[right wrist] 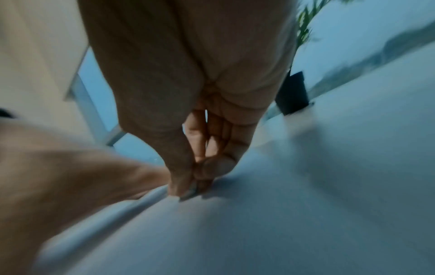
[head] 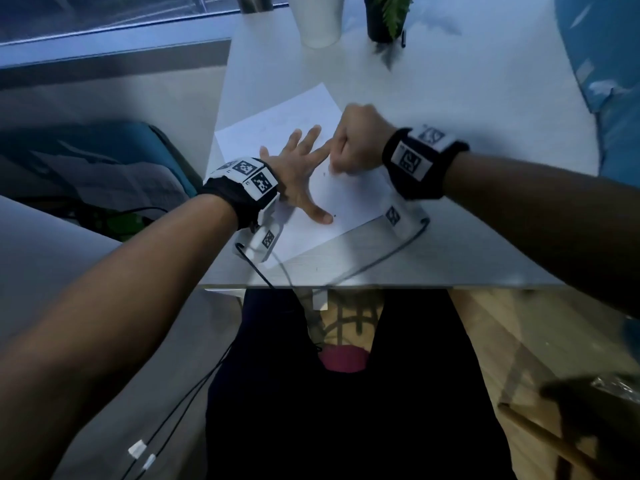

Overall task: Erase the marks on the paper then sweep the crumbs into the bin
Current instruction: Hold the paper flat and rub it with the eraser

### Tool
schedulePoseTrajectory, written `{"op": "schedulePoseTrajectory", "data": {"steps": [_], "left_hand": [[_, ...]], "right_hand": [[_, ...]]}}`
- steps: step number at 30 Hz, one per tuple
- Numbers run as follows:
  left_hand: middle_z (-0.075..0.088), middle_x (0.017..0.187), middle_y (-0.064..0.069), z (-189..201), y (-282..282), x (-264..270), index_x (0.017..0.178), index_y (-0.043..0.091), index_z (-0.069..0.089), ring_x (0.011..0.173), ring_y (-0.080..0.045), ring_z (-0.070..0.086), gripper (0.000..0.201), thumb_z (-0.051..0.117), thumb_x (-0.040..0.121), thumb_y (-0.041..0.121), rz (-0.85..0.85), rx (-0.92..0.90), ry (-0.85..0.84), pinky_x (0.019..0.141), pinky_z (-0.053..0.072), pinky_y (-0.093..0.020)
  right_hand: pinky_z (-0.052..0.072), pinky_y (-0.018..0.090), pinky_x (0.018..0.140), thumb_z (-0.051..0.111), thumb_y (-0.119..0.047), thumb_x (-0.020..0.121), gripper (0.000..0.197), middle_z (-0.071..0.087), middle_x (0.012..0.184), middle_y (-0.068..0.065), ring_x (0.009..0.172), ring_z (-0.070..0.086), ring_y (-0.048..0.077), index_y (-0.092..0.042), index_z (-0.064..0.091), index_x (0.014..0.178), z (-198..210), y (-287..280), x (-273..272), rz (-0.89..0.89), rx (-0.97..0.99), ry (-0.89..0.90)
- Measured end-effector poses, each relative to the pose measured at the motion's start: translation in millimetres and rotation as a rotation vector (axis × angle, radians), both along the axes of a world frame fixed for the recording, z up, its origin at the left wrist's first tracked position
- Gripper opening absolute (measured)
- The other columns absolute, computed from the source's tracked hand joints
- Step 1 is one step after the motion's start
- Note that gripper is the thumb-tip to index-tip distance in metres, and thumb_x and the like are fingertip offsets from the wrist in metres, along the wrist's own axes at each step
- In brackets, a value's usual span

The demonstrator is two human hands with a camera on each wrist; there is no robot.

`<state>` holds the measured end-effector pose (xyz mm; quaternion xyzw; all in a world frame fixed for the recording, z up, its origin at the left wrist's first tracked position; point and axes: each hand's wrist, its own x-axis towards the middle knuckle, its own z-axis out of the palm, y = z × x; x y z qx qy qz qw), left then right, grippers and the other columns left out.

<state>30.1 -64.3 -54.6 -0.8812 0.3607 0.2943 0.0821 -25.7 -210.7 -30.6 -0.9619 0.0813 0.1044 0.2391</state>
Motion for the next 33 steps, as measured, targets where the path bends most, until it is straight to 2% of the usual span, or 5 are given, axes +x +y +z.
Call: {"op": "schedulePoseTrajectory", "data": {"steps": [13,18,22,26,33], "left_hand": [[-0.028,0.159,0.009,1,1,3,0.153,0.039,-0.01,0.147,-0.022,-0.025,0.144,0.082,0.047,0.07,0.018,-0.022,0.026,0.108,0.0,-0.075],[-0.029,0.158,0.008,-2,-1,2,0.152,0.04,-0.015,0.147,-0.022,-0.025,0.146,0.082,0.047,0.072,-0.003,-0.008,0.013,0.108,0.0,-0.074],[-0.031,0.158,0.009,-3,4,6,0.153,0.041,-0.007,0.145,-0.021,-0.027,0.143,0.084,0.047,0.068,0.028,-0.055,0.058,0.108,-0.004,-0.074],[-0.031,0.158,0.009,-5,1,4,0.152,0.038,-0.014,0.146,-0.022,-0.026,0.148,0.082,0.046,0.071,0.006,-0.026,0.021,0.108,-0.004,-0.074],[-0.031,0.157,0.009,-10,6,8,0.152,0.041,-0.013,0.145,-0.022,-0.028,0.149,0.081,0.042,0.075,-0.05,-0.036,0.029,0.104,-0.006,-0.077]], "right_hand": [[0.04,0.018,0.06,0.064,-0.026,0.075,0.022,0.047,0.063,-0.002,0.062,0.051,0.021,-0.011,0.053,0.063,2,19,-4,0.103,-0.009,-0.023],[0.057,0.028,0.071,0.076,-0.021,0.069,0.024,0.069,0.072,0.007,0.071,0.067,0.02,0.0,0.069,0.08,-4,0,17,-0.089,0.031,-0.077],[0.032,0.013,0.053,0.065,-0.016,0.08,0.024,0.041,0.062,-0.003,0.056,0.041,0.01,-0.008,0.049,0.064,-6,25,-5,0.087,0.011,-0.043],[0.05,0.024,0.062,0.073,-0.027,0.069,0.025,0.063,0.071,0.009,0.075,0.062,0.018,-0.006,0.059,0.069,-10,8,15,-0.124,0.043,-0.105],[0.048,0.031,0.084,0.066,-0.013,0.078,0.019,0.072,0.097,0.01,0.098,0.066,0.031,-0.004,0.074,0.093,6,9,4,0.134,-0.036,-0.092]]}}
